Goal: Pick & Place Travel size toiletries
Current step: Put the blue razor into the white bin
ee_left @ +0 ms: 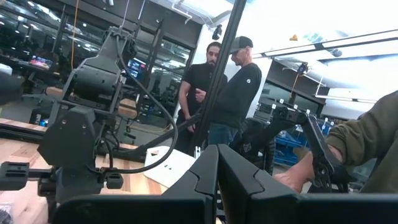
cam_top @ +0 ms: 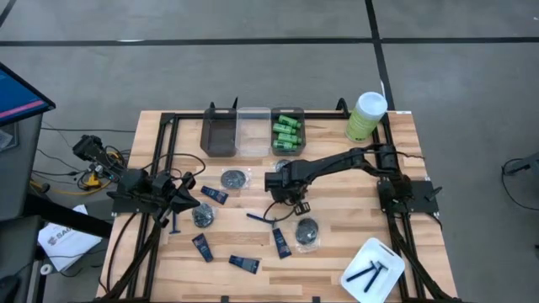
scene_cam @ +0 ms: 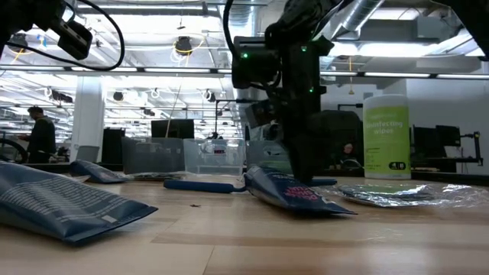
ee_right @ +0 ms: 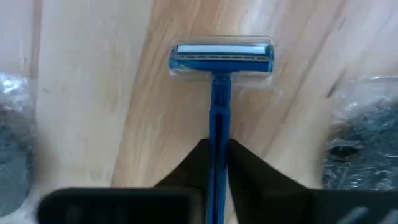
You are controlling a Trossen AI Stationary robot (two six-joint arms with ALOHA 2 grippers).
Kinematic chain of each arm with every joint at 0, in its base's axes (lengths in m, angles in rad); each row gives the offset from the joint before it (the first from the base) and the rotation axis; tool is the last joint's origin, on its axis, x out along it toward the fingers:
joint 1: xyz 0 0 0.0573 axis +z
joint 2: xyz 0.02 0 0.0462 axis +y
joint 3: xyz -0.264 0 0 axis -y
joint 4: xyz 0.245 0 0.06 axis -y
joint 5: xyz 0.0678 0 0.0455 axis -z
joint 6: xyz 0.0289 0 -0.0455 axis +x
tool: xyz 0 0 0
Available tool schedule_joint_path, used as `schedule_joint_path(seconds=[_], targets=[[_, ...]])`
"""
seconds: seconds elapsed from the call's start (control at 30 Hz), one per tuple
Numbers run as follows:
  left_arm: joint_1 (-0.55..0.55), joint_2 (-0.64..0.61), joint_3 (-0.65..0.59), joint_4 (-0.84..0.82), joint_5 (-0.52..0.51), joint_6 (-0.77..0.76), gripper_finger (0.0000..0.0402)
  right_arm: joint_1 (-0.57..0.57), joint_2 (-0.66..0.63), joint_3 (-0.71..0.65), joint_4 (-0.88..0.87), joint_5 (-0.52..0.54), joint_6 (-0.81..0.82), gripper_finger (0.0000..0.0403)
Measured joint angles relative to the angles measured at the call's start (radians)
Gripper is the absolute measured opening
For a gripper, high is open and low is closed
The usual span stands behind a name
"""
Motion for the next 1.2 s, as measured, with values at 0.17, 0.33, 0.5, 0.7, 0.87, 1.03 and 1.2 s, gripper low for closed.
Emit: schedule_joint_path(seconds=[0.17, 0.33, 0.5, 0.7, 0.87, 1.03, 1.2], targets=[[0.0, 0.0, 0.0, 0.0, 0.0, 0.0, 0.0002, -0.003, 0.003, 0.002, 0.044, -0.023, 0.096, 0.0034], [0.0, 0.0, 0.0, 0.0, 0.0, 0.0, 0.0002, 0.003, -0.016, -0.003, 0.094, -0.027, 0.192, 0.0021], [0.0, 0.0, 0.0, 0.0, 0.0, 0.0, 0.0002, 0.023, -0.109, -0.002, 0.07, -0.039, 0.243, 0.0017], [0.0, 0.0, 0.0, 0.0, -0.001, 0.0, 0.0002, 0.081, -0.258, -0.002, 0.061, -0.035, 0.326, 0.0006], [0.0, 0.0, 0.0, 0.0, -0.001, 0.0, 0.0002, 0.151, -0.367, -0.001, 0.044, -0.032, 0.413, 0.0009], [0.0, 0.0, 0.0, 0.0, -0.001, 0.0, 0.0002, 0.247, -0.45, -0.016, -0.009, -0.022, 0.506, 0.0006], [0.0, 0.0, 0.0, 0.0, -0.001, 0.0, 0.0002, 0.374, -0.532, -0.067, -0.064, -0.017, 0.659, 0.0006]])
